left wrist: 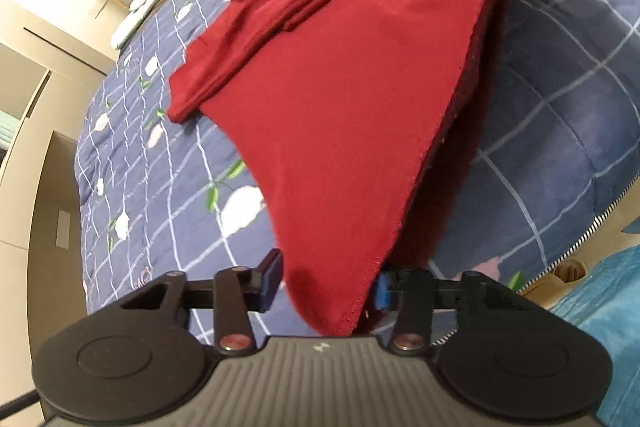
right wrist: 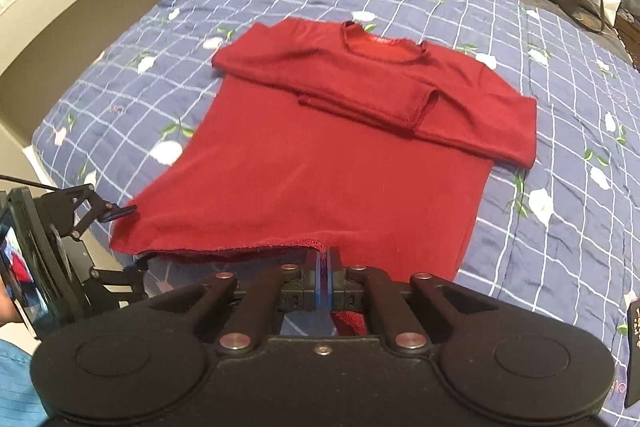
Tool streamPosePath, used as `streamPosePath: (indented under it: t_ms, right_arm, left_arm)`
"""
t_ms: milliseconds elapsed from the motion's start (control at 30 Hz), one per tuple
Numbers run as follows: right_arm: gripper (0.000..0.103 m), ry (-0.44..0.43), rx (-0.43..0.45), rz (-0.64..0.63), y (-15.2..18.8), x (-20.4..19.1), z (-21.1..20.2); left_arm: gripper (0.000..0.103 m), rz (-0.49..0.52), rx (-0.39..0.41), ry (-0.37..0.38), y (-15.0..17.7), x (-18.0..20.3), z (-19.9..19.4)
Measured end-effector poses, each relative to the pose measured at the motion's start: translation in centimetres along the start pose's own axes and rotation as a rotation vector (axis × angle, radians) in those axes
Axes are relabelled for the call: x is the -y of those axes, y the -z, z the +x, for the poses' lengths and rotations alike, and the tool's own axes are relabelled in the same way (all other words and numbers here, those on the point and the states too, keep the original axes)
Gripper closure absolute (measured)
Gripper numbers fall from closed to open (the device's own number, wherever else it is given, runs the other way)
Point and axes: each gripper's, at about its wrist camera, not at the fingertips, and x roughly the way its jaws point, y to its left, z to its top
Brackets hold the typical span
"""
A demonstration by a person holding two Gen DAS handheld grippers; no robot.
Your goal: Fold small clothes
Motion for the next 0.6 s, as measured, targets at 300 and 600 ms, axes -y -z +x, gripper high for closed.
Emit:
streamPosePath:
  t_ms: [300,600]
  right_arm:
    - [0.101,0.017,0.012,-0.034,0.7,-0.7,-0.9]
    - [0.102,0.015,0.042,0.001,3.1,0.2,-2.3]
  left_arm:
    - [0.101,-0.038,0.1,0.02,-0.2,-2.6,-3.2]
    - [0.101,0.009,0.108,0.021,0.4,-2.7,-5.2]
